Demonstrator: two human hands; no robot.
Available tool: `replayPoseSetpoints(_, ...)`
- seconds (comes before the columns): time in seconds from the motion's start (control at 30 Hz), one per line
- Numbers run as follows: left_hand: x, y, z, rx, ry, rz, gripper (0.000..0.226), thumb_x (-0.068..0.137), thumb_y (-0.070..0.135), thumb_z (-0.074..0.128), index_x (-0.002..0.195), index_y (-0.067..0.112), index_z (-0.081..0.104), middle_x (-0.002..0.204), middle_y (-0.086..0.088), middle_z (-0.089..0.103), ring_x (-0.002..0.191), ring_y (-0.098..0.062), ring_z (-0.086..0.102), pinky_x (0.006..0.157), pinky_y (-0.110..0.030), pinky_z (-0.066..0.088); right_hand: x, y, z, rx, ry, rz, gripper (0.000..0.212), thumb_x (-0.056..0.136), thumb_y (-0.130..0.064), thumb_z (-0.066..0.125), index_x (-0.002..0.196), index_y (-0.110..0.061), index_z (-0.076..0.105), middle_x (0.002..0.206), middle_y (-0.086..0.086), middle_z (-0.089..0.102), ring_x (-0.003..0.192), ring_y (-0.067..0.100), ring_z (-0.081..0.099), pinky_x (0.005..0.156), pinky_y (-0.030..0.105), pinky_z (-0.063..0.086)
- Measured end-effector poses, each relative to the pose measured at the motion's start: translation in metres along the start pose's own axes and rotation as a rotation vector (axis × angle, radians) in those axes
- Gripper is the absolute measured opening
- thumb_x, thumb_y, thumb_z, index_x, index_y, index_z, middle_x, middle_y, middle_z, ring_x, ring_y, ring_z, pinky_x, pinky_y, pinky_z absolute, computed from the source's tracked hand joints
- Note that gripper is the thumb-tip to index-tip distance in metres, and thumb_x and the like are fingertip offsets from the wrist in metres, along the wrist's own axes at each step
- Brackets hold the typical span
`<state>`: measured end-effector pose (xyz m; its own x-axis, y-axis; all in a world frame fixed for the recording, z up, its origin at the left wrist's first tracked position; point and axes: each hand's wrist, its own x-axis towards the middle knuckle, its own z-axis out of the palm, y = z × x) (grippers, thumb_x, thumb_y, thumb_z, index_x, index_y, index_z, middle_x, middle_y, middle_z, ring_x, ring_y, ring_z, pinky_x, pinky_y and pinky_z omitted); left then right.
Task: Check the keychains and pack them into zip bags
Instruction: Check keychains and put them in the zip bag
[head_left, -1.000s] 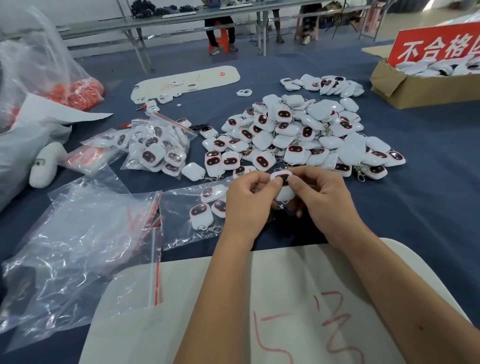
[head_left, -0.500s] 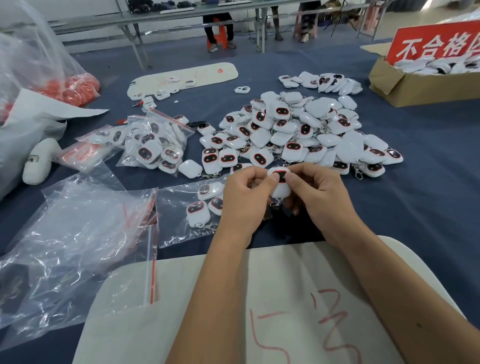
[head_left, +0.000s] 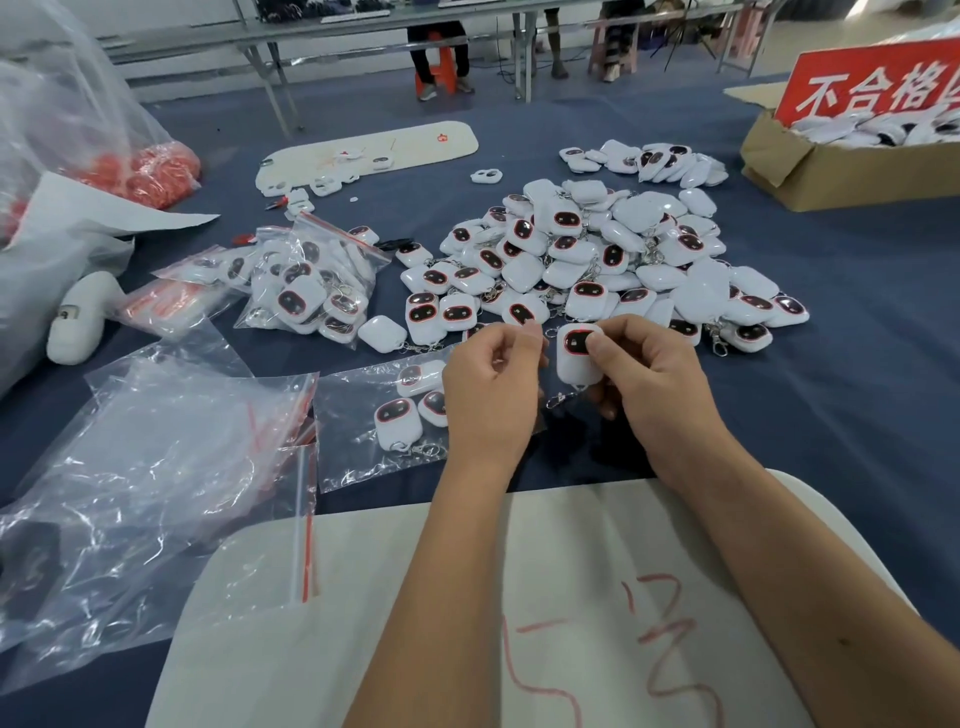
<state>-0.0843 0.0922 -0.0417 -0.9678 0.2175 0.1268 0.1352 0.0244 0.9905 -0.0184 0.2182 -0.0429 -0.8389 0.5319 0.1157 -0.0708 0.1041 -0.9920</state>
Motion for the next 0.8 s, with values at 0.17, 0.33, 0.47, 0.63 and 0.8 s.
replayPoseSetpoints(0.17, -0.012, 0.002, 0.017, 0.196, -0.054, 0.202, 0.014, 0.096, 0.017, 0.066, 0.082, 0.015, 0.07, 0.071, -0.002, 0.068, 0.065, -0.014, 0.058, 0.063, -0.026, 0.047, 0.005, 0.004, -0.001, 0.054, 0.076, 0.011, 0.016, 0.105, -0.02, 0.061, 0.097, -0.015, 0.073, 0.069, -0.001, 0.069, 0.05, 0.01, 0.054, 0.046, 0.024, 0.046)
replayPoseSetpoints(0.33, -0.009, -0.001, 0.016, 0.217, -0.051, 0.234, 0.012, 0.094, 0.012, 0.069, 0.083, 0.014, 0.072, 0.07, -0.002, 0.069, 0.066, -0.014, 0.058, 0.064, -0.025, 0.047, 0.006, 0.007, -0.003, 0.114, 0.049, 0.011, 0.016, 0.098, -0.026, 0.062, 0.093, -0.016, 0.073, 0.072, 0.004, 0.069, 0.054, 0.017, 0.055, 0.045, 0.028, 0.046)
replayPoseSetpoints(0.47, -0.009, -0.001, 0.015, 0.191, -0.057, 0.199, 0.014, 0.093, 0.01, 0.071, 0.081, 0.016, 0.072, 0.068, 0.002, 0.066, 0.061, -0.004, 0.053, 0.061, -0.015, 0.043, 0.007, 0.007, -0.003, 0.111, 0.032, 0.019, 0.014, 0.101, -0.022, 0.062, 0.092, -0.016, 0.072, 0.072, 0.002, 0.069, 0.051, 0.014, 0.053, 0.046, 0.027, 0.046)
replayPoseSetpoints(0.63, -0.007, 0.0, 0.012, 0.159, -0.059, 0.168, 0.012, 0.093, 0.01, 0.072, 0.083, 0.016, 0.074, 0.069, -0.002, 0.068, 0.06, -0.005, 0.054, 0.058, -0.019, 0.049, 0.006, 0.007, -0.003, 0.071, 0.025, 0.017, 0.014, 0.104, -0.02, 0.062, 0.095, -0.016, 0.072, 0.076, 0.005, 0.07, 0.057, 0.014, 0.055, 0.048, 0.025, 0.046)
replayPoseSetpoints(0.8, -0.006, -0.001, 0.011, 0.166, -0.053, 0.148, 0.013, 0.092, 0.011, 0.072, 0.081, 0.018, 0.073, 0.064, 0.008, 0.062, 0.059, -0.008, 0.055, 0.057, -0.029, 0.053, 0.006, 0.005, -0.002, 0.08, 0.022, 0.026, 0.014, 0.105, -0.018, 0.061, 0.097, -0.013, 0.072, 0.076, 0.005, 0.069, 0.055, 0.012, 0.054, 0.047, 0.023, 0.045)
